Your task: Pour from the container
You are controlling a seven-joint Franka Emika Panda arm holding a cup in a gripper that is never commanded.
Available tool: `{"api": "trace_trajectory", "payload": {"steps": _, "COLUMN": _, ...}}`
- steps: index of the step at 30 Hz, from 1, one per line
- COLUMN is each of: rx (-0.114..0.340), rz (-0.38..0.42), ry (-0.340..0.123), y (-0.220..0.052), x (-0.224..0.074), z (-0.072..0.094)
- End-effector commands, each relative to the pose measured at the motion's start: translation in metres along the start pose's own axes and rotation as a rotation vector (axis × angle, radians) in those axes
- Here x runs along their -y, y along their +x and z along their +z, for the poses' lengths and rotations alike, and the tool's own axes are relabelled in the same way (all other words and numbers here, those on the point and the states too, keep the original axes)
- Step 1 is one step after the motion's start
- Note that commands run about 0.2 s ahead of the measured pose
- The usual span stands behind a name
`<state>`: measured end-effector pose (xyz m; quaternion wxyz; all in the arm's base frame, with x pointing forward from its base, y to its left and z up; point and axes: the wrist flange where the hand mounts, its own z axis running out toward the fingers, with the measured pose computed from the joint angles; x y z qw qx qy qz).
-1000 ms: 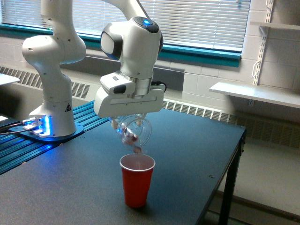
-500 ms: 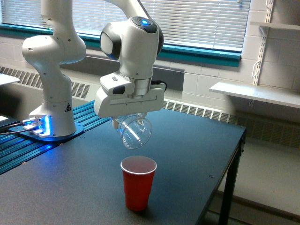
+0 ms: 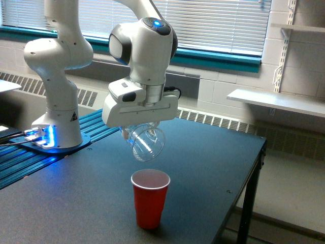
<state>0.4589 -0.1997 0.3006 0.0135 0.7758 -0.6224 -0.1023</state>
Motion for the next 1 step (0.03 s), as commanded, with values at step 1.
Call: {"api": "trace_trajectory", "payload": {"steps": 1, "rx": -0.018, "rz": 0.017, "ry": -0.007, "y": -0.0027, "x": 0.0007, "z": -0.0022}}
